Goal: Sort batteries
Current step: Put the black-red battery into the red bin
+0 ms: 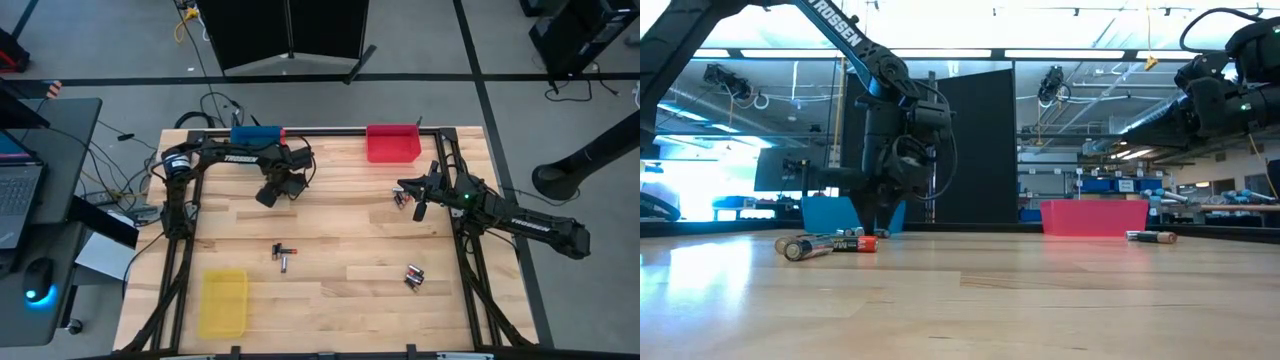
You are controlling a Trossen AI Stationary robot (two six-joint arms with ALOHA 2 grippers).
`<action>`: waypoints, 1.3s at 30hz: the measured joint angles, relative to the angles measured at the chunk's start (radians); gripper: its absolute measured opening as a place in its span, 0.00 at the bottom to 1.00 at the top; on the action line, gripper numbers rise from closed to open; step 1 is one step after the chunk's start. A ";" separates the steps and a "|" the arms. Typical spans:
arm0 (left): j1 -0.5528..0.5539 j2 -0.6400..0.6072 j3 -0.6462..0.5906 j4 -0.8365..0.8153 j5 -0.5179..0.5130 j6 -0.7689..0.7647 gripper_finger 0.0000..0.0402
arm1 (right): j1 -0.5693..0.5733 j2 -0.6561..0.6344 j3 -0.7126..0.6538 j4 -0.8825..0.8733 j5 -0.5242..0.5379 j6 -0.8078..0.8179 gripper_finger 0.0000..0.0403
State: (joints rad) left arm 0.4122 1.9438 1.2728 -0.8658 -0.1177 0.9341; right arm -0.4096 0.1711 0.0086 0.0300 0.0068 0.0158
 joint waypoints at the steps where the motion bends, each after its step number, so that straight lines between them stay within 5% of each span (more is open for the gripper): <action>1: 0.000 0.000 0.000 0.000 0.000 -0.006 0.31 | 0.000 0.000 0.000 0.000 0.000 0.000 0.07; 9: -0.003 -0.005 0.000 0.007 0.012 -0.156 0.10 | 0.000 0.000 0.000 0.001 0.000 0.000 0.07; 17: -0.015 -0.094 -0.002 0.158 0.311 -0.449 0.10 | 0.000 0.000 0.000 0.001 0.000 0.000 0.07; 24: -0.084 -0.124 -0.010 0.617 0.448 -0.747 0.10 | 0.000 0.001 0.000 0.007 0.000 -0.203 0.07; 33: -0.155 -0.124 -0.238 1.439 0.534 -1.044 0.10 | 0.000 0.001 0.000 0.007 0.000 -0.176 0.07; 39: -0.165 -0.124 -0.299 1.588 0.471 -1.101 0.10 | 0.001 0.000 0.000 0.120 0.000 -0.172 0.07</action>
State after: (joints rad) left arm 0.2469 1.8198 0.9737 0.7218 0.3538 -0.1670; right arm -0.4085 0.1715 0.0082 0.1501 0.0071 -0.1557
